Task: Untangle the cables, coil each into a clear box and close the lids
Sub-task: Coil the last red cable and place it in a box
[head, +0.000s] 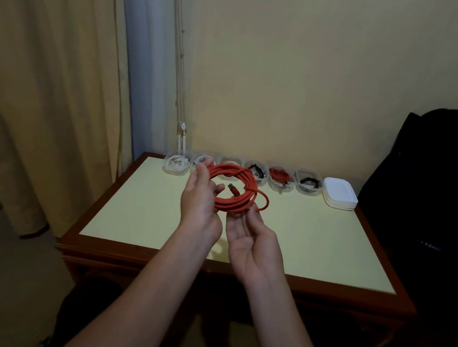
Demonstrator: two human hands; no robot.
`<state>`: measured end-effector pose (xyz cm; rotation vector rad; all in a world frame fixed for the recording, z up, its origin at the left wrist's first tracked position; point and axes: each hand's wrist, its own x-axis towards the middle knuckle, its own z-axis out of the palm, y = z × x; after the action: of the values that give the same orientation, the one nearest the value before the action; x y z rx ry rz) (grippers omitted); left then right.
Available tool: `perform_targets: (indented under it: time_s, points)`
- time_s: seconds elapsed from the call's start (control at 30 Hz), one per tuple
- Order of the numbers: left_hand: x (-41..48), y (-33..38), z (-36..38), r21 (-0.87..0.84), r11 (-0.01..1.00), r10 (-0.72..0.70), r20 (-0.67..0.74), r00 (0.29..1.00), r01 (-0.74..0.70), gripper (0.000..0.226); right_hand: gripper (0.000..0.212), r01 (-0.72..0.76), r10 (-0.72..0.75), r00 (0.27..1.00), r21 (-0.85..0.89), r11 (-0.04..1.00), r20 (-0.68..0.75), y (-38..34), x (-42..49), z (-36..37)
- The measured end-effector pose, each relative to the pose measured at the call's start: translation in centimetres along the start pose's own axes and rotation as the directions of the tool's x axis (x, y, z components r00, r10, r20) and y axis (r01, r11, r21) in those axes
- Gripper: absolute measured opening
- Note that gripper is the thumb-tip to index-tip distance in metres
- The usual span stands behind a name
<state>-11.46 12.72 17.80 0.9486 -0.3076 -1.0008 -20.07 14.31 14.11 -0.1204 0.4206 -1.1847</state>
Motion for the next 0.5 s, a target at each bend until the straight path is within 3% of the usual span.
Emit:
perform_targets:
  time_s: [0.17,0.33,0.4,0.5]
  points:
    - [-0.6,0.2,0.2,0.017,1.0,-0.005,-0.015,1.0,0.005,0.029,0.024,-0.122,0.118,0.99,0.056,0.991,0.078,0.0,-1.0,0.9]
    - [-0.7,-0.1,-0.1,0.031,0.999,-0.014,-0.027,1.0,0.015,0.029,0.029,-0.113,0.114,0.988,-0.01,0.993,0.103,0.2,-1.2,0.8]
    - [-0.7,-0.2,0.0,0.064,0.998,0.033,-0.059,0.998,-0.03,0.028,0.03,-0.105,0.106,0.986,-0.016,0.994,0.129,0.1,-1.4,0.6]
    - [-0.7,-0.4,0.1,0.173,0.964,0.22,-0.088,0.972,-0.203,0.028,0.03,-0.091,0.106,0.982,-0.103,0.99,0.153,0.0,-1.7,0.6]
